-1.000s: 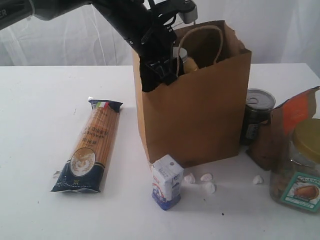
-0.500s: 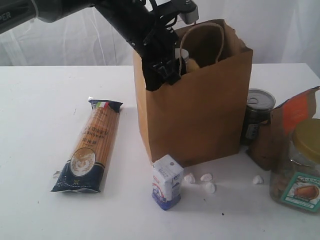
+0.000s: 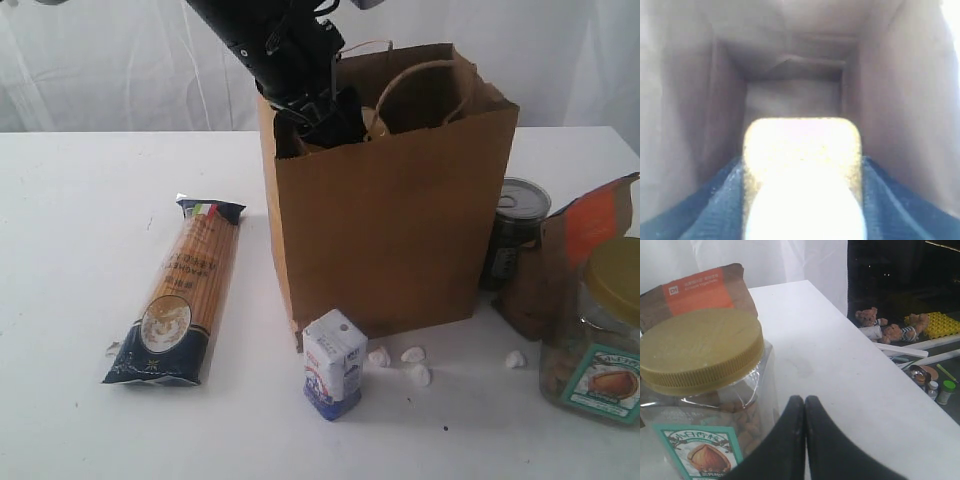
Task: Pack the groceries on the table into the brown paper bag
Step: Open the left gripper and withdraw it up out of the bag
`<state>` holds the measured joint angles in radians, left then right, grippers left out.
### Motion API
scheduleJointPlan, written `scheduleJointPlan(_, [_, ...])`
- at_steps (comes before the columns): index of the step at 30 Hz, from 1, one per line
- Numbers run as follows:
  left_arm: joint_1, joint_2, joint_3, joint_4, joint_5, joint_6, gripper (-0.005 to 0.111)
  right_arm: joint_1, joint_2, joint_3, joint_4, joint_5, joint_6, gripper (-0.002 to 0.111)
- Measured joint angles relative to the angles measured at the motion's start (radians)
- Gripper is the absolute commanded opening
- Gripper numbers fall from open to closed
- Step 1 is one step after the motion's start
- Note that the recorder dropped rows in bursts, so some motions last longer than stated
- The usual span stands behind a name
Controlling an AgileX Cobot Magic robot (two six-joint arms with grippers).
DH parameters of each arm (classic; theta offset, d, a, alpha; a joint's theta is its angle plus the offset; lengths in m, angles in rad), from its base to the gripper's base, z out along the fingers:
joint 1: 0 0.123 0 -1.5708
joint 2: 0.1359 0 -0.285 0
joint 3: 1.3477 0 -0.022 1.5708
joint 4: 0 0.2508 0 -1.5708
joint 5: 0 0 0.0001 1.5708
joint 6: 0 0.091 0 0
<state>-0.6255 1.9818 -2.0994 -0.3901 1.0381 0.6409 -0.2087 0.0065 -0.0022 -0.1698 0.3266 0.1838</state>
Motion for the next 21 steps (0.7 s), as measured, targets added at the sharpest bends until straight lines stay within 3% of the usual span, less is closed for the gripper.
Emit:
scheduleJointPlan(4, [0.0, -0.006, 0.0, 0.0, 0.009, 0.0, 0.064, 0.0, 0.0, 0.0, 0.0, 0.0, 0.0, 0.0])
scheduleJointPlan(9, [0.0, -0.015, 0.0, -0.002, -0.011, -0.027, 0.077, 0.0, 0.0, 0.0, 0.0, 0.0, 0.0, 0.0])
scheduleJointPlan(21, [0.0, -0.026, 0.0, 0.002, -0.001, -0.034, 0.077, 0.0, 0.0, 0.0, 0.0, 0.0, 0.0, 0.0])
